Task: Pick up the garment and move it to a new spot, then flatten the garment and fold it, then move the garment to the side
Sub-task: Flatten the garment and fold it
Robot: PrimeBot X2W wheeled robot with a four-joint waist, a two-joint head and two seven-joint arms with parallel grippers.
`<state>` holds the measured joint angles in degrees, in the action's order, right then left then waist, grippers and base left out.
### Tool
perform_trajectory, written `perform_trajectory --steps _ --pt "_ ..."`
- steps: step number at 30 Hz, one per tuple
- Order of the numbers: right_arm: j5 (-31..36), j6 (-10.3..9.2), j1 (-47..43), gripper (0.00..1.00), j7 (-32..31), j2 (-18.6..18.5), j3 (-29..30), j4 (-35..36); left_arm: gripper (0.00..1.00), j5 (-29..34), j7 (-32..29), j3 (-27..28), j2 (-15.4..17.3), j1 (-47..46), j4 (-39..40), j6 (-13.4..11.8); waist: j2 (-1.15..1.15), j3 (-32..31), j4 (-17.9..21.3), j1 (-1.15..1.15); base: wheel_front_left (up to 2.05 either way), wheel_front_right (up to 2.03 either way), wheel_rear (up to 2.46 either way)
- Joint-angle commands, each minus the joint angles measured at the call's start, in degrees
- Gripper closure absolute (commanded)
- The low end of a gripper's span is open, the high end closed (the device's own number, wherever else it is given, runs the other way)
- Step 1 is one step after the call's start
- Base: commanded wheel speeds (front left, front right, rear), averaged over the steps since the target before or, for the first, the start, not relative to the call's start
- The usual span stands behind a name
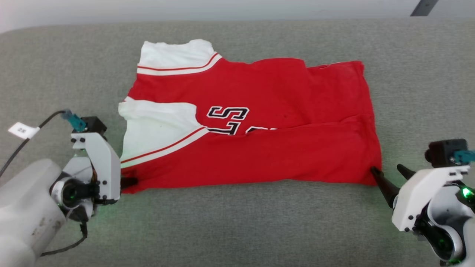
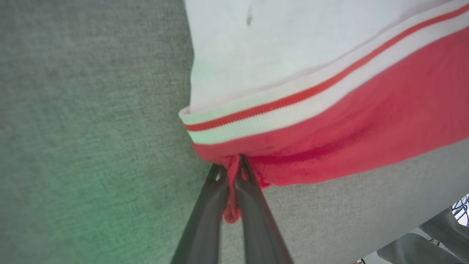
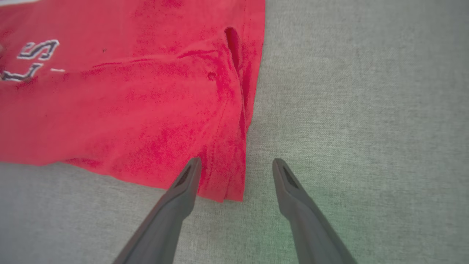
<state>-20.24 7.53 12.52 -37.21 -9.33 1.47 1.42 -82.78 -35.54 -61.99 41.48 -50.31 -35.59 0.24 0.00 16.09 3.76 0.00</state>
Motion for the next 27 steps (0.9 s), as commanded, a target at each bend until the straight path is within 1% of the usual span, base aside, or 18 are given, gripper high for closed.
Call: perform_trajectory --steps 1,4,8,9,10,14,17,20,23,27 --pt "0.76 -0.09 1.25 0.00 -1.01 -0.08 0.21 -1.74 1.00 0.78 0.42 -1.42 -2.44 1.58 -1.31 -0.09 0.00 0.51 -0.70 0.00 0.00 0.00 0.00" --pt "1.62 -0.09 3.81 0.00 -3.29 0.22 0.47 -5.91 1.00 1.16 0.71 -1.41 -3.02 1.00 -2.50 0.71 0.00 0.89 -1.41 0.00 0.00 0.00 0.00" --pt "2.45 -0.09 5.90 0.00 -6.90 0.50 -0.77 -11.48 1.00 1.29 1.05 -1.36 -3.67 0.42 -3.87 1.72 0.00 1.10 -2.20 0.00 0.00 0.00 0.00" --pt "2.77 -0.09 6.21 0.64 -7.91 0.26 -1.32 -12.68 1.00 1.36 1.21 -1.27 -3.82 0.30 -4.19 1.91 0.00 1.12 -2.38 0.00 0.00 0.00 0.00" --pt "2.88 -0.09 6.46 1.00 -8.83 0.19 -1.43 -13.73 1.00 1.35 1.22 -1.23 -3.92 0.16 -4.46 2.07 0.00 1.12 -2.52 0.00 0.00 0.00 0.00" --pt "3.38 -0.10 7.92 1.00 -9.58 -0.01 -1.10 -14.93 1.00 1.65 1.76 -1.09 -3.95 -0.16 -5.28 2.70 0.00 0.87 -2.98 0.00 0.00 0.00 0.00" --pt "3.61 -0.11 8.89 1.00 -9.60 -1.03 -0.28 -13.96 1.00 1.78 1.58 -0.99 -3.43 -0.63 -5.19 2.87 0.00 0.54 -3.17 0.00 0.00 0.00 0.00" --pt "3.86 -0.14 9.56 1.00 -9.78 -2.79 0.45 -12.79 1.00 2.25 1.72 -0.80 -2.23 -1.36 -4.48 2.89 0.00 0.05 -3.27 0.00 0.00 0.00 0.00" --pt "3.26 -0.14 9.67 1.00 -10.67 -3.95 0.75 -11.59 1.00 2.20 1.31 -0.48 -0.87 -1.57 -3.20 2.38 0.00 -0.74 -3.36 0.00 0.00 0.00 0.00" --pt "2.34 -0.14 8.75 1.00 -12.48 -5.81 1.03 -9.64 1.00 2.00 0.52 -0.20 1.18 -1.29 -0.04 1.12 0.00 -1.90 -3.48 0.00 0.00 0.00 0.00"
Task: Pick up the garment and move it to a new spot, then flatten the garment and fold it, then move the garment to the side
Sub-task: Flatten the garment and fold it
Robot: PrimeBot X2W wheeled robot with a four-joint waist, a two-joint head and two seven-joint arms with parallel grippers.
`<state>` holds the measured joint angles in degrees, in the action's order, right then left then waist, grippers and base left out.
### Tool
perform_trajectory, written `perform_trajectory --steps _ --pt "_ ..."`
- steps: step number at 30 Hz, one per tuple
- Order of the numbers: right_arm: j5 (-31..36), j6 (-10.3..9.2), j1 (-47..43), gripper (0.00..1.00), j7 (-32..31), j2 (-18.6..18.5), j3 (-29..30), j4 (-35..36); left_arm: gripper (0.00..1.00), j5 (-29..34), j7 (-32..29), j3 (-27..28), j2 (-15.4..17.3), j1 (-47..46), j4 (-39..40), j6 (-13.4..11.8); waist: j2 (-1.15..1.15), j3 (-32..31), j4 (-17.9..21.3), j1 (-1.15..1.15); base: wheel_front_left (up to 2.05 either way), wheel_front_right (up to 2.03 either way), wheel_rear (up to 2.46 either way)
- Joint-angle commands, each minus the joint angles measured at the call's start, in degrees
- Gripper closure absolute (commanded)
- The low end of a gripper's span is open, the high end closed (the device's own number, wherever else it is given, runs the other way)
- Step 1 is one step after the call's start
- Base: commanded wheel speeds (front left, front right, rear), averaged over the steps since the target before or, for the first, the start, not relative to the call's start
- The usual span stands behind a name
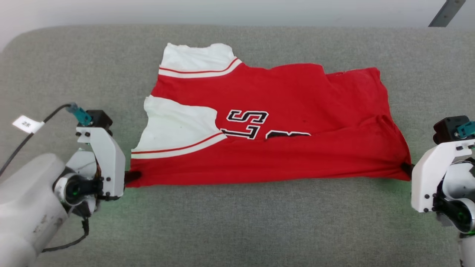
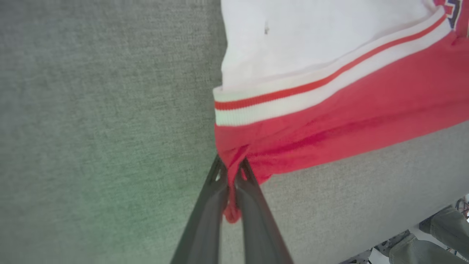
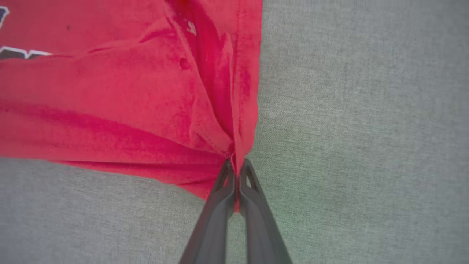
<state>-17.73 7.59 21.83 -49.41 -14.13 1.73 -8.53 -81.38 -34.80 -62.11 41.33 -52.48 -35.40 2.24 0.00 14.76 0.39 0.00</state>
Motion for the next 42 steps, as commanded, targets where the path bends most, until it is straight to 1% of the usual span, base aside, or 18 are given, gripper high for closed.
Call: perform_trajectory --steps 1,6,11,14,18,21,24,25,26,27,28,29,32,35,38,40,42 --pt "-0.30 -0.19 -0.87 1.00 -0.75 -1.63 0.68 0.94 1.00 0.59 -0.46 -0.09 1.92 1.03 0.90 -1.30 0.00 -0.83 -0.16 0.00 0.00 0.00 0.00" --pt "-1.18 -0.19 -3.63 1.00 -4.32 -3.11 0.34 5.42 1.00 1.28 -1.53 -0.68 5.37 2.43 8.26 -4.59 0.00 -2.01 -0.40 0.00 0.00 0.00 0.00" --pt "-2.37 -0.17 -8.21 1.00 -8.34 -3.57 0.75 10.86 1.00 1.45 -1.93 -1.59 8.92 5.42 18.10 -8.97 0.00 -2.63 -0.57 0.00 0.00 0.00 0.00" --pt "-3.25 -0.16 -11.26 1.00 -10.07 -3.34 1.14 13.43 1.00 1.42 -1.75 -2.33 10.75 7.82 23.88 -11.74 0.00 -2.82 -0.50 0.00 0.00 0.00 0.00" --pt "-3.82 -0.16 -14.44 1.00 -10.89 -2.87 1.49 14.93 1.00 0.79 -1.54 -3.34 12.34 11.15 29.04 -14.92 0.00 -2.86 -0.25 0.00 0.00 0.00 0.00" --pt "-4.12 -0.16 -15.48 1.00 -10.47 -2.21 1.34 14.52 1.00 0.56 -1.41 -4.22 12.52 13.10 30.61 -16.02 0.00 -2.85 0.02 0.00 0.00 0.00 0.00" --pt "-4.00 -0.16 -15.56 1.00 -9.64 -1.63 0.86 13.40 1.00 0.50 -0.88 -4.51 11.81 14.08 30.38 -16.20 0.00 -2.76 0.23 0.00 0.00 0.00 0.00" --pt "-4.06 -0.16 -15.17 1.00 -9.12 -1.67 0.44 13.29 0.98 0.70 -0.45 -4.40 11.61 14.06 30.11 -15.97 0.00 -2.70 0.28 0.00 0.00 0.00 0.00" --pt "-4.08 -0.16 -14.83 0.74 -8.69 -1.91 0.03 13.07 0.48 0.76 0.04 -4.08 11.36 13.88 29.86 -15.73 0.00 -2.67 0.32 0.00 0.00 0.00 0.00" --pt "-4.33 -0.16 -14.59 0.58 -8.43 -2.25 -0.56 12.90 0.13 0.94 0.43 -3.86 11.23 13.55 29.61 -15.55 0.00 -2.65 0.37 0.00 0.00 0.00 0.00" --pt "-4.46 -0.16 -14.12 0.18 -7.80 -2.39 -0.71 12.89 0.00 0.94 0.28 -3.73 11.26 13.18 29.47 -15.61 0.00 -2.65 0.44 0.00 0.00 0.00 0.00" --pt "-4.64 -0.16 -13.70 0.00 -7.58 -2.48 -0.88 12.85 0.00 1.21 0.10 -3.65 11.49 12.58 29.55 -15.49 0.00 -2.65 0.52 0.00 0.00 0.00 0.00" --pt "-4.89 -0.16 -12.69 0.00 -7.29 -2.99 -1.27 13.54 0.00 1.73 -0.74 -3.00 12.41 10.50 31.09 -14.81 0.00 -2.68 0.86 0.00 0.00 0.00 0.00" --pt "-5.14 -0.16 -11.74 0.00 -7.10 -3.16 -0.89 14.82 0.00 2.58 -1.88 -1.98 14.21 7.89 32.55 -15.41 0.00 -2.48 1.32 0.00 0.00 0.00 0.00" --pt "-5.13 -0.15 -10.21 0.00 -6.42 -3.13 -0.61 16.92 0.00 4.40 -2.80 -0.69 15.25 3.89 34.11 -15.34 0.00 -1.87 2.13 0.00 0.00 0.00 0.00" --pt "-4.89 -0.16 -8.98 0.00 -4.72 -3.30 -0.55 18.74 0.00 5.86 -2.97 0.15 15.48 1.19 34.02 -15.00 0.00 -1.07 2.68 0.00 0.00 0.00 0.00" --pt "-4.41 -0.15 -7.51 0.00 -1.67 -2.55 -0.41 20.14 0.00 6.79 -2.26 1.27 14.68 -1.42 32.84 -14.00 0.00 -0.12 3.39 0.00 0.00 0.00 0.00"
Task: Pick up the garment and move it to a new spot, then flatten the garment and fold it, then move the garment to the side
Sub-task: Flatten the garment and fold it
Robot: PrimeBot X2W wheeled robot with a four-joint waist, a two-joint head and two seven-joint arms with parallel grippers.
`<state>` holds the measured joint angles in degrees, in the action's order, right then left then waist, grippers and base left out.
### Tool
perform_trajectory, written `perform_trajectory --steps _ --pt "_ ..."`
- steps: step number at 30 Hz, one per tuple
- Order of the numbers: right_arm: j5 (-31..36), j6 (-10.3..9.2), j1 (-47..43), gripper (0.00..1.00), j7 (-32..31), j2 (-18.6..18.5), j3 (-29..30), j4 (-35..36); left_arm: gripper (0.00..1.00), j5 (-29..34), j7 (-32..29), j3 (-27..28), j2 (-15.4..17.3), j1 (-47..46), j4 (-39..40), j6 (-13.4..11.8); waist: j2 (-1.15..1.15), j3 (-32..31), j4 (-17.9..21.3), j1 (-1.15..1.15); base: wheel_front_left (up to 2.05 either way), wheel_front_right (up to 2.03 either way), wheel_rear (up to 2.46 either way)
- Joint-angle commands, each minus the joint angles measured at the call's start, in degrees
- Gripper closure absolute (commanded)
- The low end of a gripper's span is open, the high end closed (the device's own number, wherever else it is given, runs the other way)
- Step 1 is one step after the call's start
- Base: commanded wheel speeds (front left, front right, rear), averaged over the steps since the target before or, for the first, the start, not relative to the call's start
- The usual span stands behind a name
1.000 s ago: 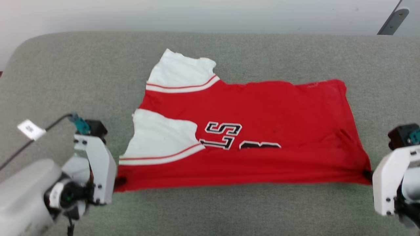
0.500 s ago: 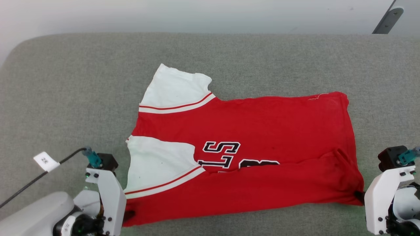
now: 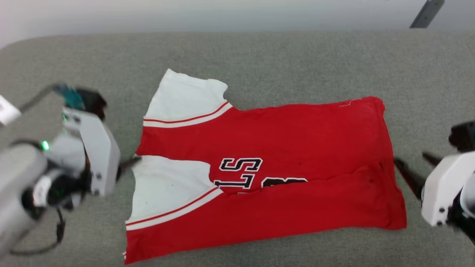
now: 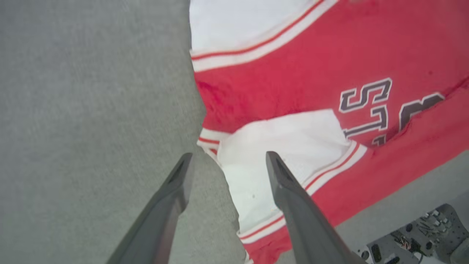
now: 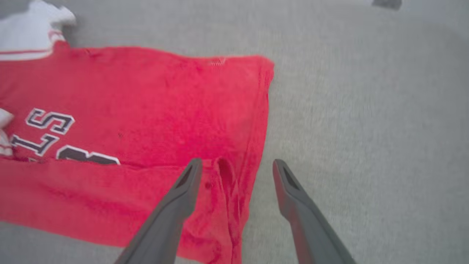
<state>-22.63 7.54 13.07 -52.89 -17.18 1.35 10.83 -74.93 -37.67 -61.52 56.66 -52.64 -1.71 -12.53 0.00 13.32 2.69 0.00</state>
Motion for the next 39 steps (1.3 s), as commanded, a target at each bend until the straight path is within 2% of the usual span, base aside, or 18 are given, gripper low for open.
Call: perform_trajectory --steps 1,5,6,9,14,18,22,26,33,34,35,36,39 --pt "0.95 -0.10 2.19 0.00 4.00 0.71 -0.21 1.58 0.00 0.14 1.02 1.51 -1.26 -2.41 -1.91 1.31 0.00 1.94 1.57 0.00 0.00 0.00 0.00" --pt "3.54 -0.11 5.46 0.00 14.08 2.40 -1.15 2.55 0.00 2.19 3.12 3.19 -3.23 -7.01 -8.32 4.75 0.00 4.24 3.94 0.00 0.00 0.00 0.00" --pt "3.54 -0.11 5.46 0.00 14.08 2.40 -1.15 2.55 0.00 2.19 3.12 3.19 -3.23 -7.01 -8.32 4.75 0.00 4.24 3.94 0.00 0.00 0.00 0.00" --pt "5.83 -0.11 7.15 0.00 22.71 3.70 -2.88 2.22 0.00 3.75 5.42 3.97 -5.02 -9.99 -13.68 7.84 0.00 6.07 6.06 0.00 0.00 0.00 0.00" --pt "11.12 -0.10 8.75 0.00 35.90 5.63 -6.26 0.37 0.00 7.53 8.09 4.14 -6.09 -14.95 -22.45 12.42 0.00 9.21 9.76 0.00 0.00 0.00 0.00" --pt "13.65 -0.10 8.18 0.00 43.05 8.29 -7.53 -1.80 0.00 8.77 9.78 4.71 -7.02 -17.90 -29.05 15.14 0.00 11.56 12.20 0.00 0.00 0.00 0.00" --pt "14.57 -0.10 7.79 0.00 46.15 10.22 -7.38 -3.57 0.00 9.25 8.65 4.38 -7.64 -20.25 -33.90 16.95 0.00 13.19 13.93 0.00 0.00 0.00 0.00" --pt "14.72 -0.10 7.68 0.00 46.71 11.17 -7.59 -4.91 0.00 9.10 6.19 3.83 -8.52 -22.09 -37.29 17.94 0.00 14.33 14.79 0.00 0.00 0.00 0.00" --pt "14.06 -0.10 8.82 0.00 46.05 11.89 -7.87 -6.31 0.00 9.86 0.33 1.45 -10.10 -24.00 -42.71 18.39 0.00 16.04 15.07 0.00 0.00 0.00 0.00" --pt "13.84 -0.10 8.82 0.00 45.45 11.95 -8.11 -6.70 0.03 9.44 -0.41 1.29 -10.65 -23.66 -43.52 18.42 0.00 16.17 15.04 0.00 0.00 0.00 0.00" --pt "13.82 -0.10 9.00 0.00 45.06 11.91 -8.05 -6.72 0.56 8.86 -1.31 1.23 -11.25 -23.36 -44.25 18.43 0.00 16.31 14.99 0.00 0.00 0.00 0.00" --pt "13.64 -0.10 9.31 0.00 44.37 11.91 -7.97 -6.88 1.00 8.50 -2.39 1.02 -11.77 -23.07 -44.91 18.48 0.00 16.45 14.93 0.00 0.00 0.00 0.00" --pt "12.33 -0.10 10.62 0.00 41.12 12.12 -8.21 -7.24 1.00 8.18 -3.86 0.55 -12.99 -22.79 -46.28 18.59 0.00 16.80 14.65 0.00 0.00 0.00 0.00"
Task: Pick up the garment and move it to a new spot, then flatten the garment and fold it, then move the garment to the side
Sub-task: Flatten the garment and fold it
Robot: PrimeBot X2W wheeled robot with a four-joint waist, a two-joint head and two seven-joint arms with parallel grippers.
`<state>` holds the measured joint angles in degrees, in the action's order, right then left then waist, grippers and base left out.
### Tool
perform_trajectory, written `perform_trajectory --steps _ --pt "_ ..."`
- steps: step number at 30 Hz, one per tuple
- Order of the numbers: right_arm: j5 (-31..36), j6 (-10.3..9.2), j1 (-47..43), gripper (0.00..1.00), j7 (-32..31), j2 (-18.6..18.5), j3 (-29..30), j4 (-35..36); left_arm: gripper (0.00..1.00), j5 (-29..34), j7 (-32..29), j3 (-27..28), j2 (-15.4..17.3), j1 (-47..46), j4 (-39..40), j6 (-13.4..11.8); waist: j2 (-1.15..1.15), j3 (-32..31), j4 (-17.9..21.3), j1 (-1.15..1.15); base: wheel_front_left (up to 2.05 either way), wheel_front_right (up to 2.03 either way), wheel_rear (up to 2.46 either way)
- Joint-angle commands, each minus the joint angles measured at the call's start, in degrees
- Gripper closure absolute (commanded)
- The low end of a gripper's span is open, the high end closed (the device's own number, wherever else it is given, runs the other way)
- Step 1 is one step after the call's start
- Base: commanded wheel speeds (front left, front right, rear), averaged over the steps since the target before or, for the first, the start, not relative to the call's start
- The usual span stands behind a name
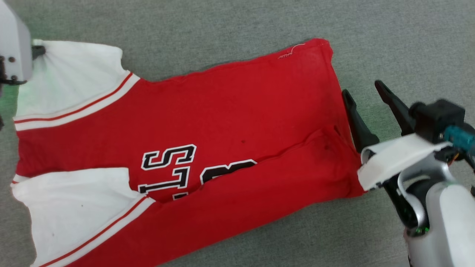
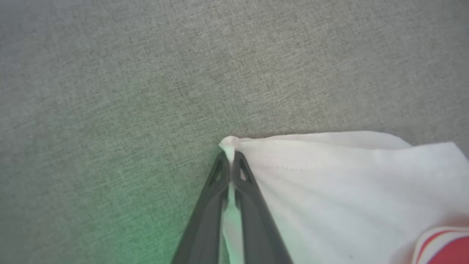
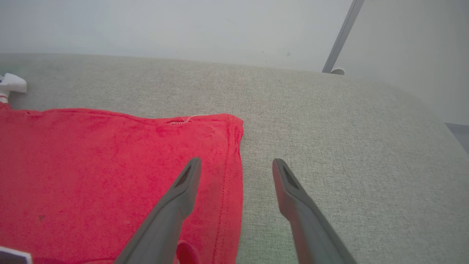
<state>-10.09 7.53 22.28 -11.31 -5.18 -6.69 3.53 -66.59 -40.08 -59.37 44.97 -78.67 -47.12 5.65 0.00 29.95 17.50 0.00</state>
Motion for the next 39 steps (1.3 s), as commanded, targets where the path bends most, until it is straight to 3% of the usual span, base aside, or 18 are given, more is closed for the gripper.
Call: perform_trajectory --steps 1,11,20,26,27,28,39 --pt "-1.08 -0.09 1.88 0.00 -1.76 0.18 -0.05 -0.05 1.00 -0.04 -1.32 -1.64 -1.47 2.96 -1.10 0.45 0.00 0.23 -0.25 0.00 0.00 0.00 0.00" --pt "-6.48 -0.09 14.87 0.00 -17.45 -3.10 -0.43 -8.12 1.00 -0.26 -0.18 -1.92 -4.92 0.98 -1.85 1.50 0.00 -0.02 -3.14 0.00 0.00 0.00 0.00" --pt "-10.48 -0.09 26.84 0.00 -28.11 -5.54 -3.30 -23.61 1.00 -0.27 0.99 -2.48 -7.56 -1.09 -2.18 1.83 0.00 0.59 -6.03 0.00 0.00 0.00 0.00" --pt "-13.09 -0.09 31.84 0.00 -34.35 -5.16 -4.52 -34.09 1.00 -0.76 1.99 -2.91 -8.42 -1.39 -2.72 1.83 0.00 0.74 -6.95 0.00 0.00 0.00 0.00" --pt "-13.49 -0.09 32.39 0.60 -35.32 -5.02 -5.01 -35.32 1.00 -0.96 2.29 -2.84 -8.58 -1.37 -2.75 1.84 0.00 0.72 -7.08 0.00 0.00 0.00 0.00" --pt "-13.53 -0.09 32.90 1.00 -36.07 -5.16 -5.53 -36.44 1.00 -1.06 2.67 -2.83 -8.72 -1.30 -2.51 1.85 0.00 0.65 -7.17 0.00 0.00 0.00 0.00" --pt "-13.37 -0.09 34.45 1.00 -32.73 -9.04 -7.89 -37.30 1.00 -2.53 5.00 -3.40 -6.84 -3.43 1.88 1.86 0.00 -3.45 -9.21 0.00 0.00 0.00 0.00"
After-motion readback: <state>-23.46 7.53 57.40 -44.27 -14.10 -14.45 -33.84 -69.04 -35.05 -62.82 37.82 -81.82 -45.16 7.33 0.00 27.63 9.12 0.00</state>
